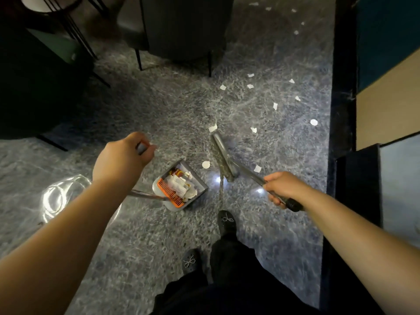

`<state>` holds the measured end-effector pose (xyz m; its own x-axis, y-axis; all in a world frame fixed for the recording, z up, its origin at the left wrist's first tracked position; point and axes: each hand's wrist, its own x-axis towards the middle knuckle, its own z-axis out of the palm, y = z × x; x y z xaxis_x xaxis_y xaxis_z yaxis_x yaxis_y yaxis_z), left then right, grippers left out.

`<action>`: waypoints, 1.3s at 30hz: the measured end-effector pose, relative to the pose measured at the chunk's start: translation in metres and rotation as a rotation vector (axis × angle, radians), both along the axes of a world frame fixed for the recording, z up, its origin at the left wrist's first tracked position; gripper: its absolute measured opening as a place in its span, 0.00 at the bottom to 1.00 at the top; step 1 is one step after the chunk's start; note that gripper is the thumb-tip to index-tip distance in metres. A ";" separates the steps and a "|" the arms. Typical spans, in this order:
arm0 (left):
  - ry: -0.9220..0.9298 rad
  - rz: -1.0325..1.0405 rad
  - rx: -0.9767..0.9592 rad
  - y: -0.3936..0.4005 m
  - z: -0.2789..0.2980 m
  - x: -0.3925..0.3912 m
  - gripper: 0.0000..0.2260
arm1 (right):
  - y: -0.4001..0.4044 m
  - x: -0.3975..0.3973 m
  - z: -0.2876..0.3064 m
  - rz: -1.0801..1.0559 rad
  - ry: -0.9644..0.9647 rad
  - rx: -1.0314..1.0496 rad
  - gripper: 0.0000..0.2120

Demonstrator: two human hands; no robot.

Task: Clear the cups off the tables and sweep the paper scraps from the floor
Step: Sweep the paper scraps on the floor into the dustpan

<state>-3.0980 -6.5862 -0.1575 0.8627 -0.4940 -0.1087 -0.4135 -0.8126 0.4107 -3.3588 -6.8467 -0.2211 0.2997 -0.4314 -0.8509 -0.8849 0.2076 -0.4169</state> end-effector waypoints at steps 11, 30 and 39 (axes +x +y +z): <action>-0.020 0.014 0.135 -0.052 -0.002 0.028 0.10 | -0.109 0.115 -0.031 0.200 0.043 -0.089 0.22; -0.116 -0.026 0.129 -0.043 -0.006 0.008 0.11 | -0.087 0.153 -0.039 0.741 0.154 -0.079 0.12; -0.095 -0.003 0.110 -0.038 -0.007 0.005 0.12 | 0.005 0.083 -0.016 0.718 0.105 0.083 0.16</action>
